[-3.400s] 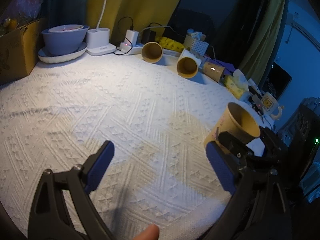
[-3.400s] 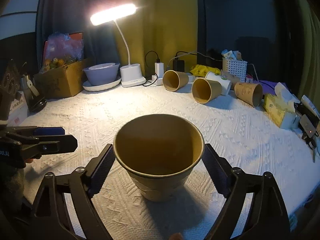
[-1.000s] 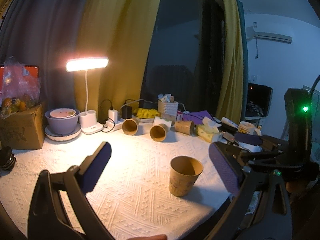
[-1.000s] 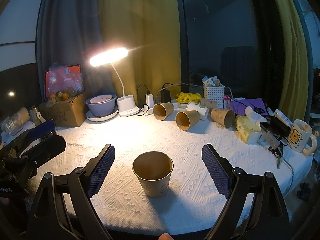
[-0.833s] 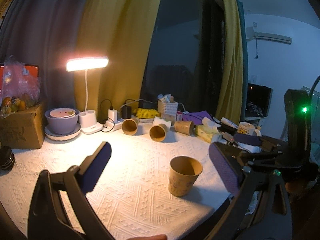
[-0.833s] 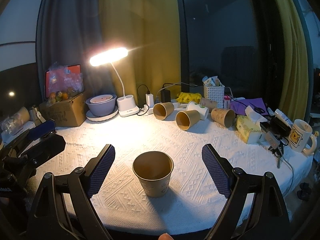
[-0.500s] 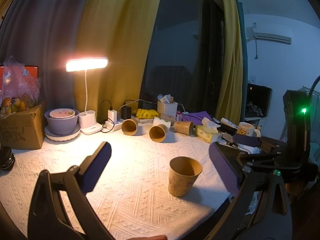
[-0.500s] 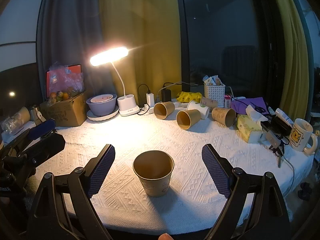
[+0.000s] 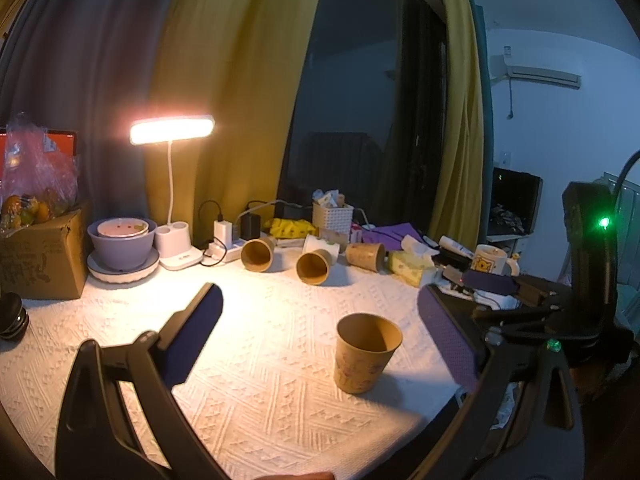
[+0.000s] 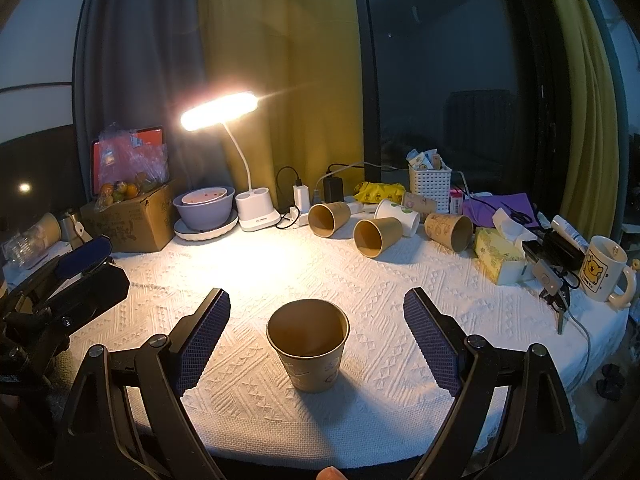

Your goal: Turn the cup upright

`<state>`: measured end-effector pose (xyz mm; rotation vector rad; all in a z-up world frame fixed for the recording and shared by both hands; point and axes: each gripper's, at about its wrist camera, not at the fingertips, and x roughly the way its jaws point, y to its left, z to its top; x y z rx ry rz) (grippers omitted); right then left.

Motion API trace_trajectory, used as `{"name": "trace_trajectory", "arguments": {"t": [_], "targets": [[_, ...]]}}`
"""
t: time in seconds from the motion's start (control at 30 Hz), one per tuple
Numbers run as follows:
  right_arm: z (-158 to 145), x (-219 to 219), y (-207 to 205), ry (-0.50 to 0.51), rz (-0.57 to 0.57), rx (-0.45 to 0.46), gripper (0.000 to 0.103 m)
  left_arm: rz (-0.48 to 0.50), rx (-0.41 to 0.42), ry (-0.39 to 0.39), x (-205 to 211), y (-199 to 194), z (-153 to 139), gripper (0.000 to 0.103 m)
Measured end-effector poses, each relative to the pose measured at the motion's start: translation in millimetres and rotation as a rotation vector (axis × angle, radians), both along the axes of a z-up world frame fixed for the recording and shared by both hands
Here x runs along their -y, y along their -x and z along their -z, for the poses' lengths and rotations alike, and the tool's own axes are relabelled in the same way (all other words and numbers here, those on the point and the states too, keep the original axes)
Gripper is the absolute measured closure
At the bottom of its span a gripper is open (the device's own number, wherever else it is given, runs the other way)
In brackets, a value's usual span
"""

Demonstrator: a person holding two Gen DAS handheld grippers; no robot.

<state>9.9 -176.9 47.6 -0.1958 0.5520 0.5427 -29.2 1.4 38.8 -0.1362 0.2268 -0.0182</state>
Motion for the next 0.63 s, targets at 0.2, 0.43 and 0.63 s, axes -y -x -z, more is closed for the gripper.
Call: {"name": "trace_trajectory", "arguments": {"t": [0.2, 0.43, 0.63], "targets": [[1.7, -1.3, 0.9, 0.001, -0.002, -0.002, 0.012, -0.001, 0.0, 0.0, -0.4, 0.1, 0.2, 0.004], [2.0, -2.0, 1.6, 0.002, -0.002, -0.002, 0.012, 0.0, 0.0, 0.0, 0.2, 0.6, -0.4, 0.004], [2.8, -3.6, 2.0, 0.012, -0.011, 0.006, 0.012, 0.014, 0.0, 0.015, -0.9, -0.6, 0.9, 0.004]]}}
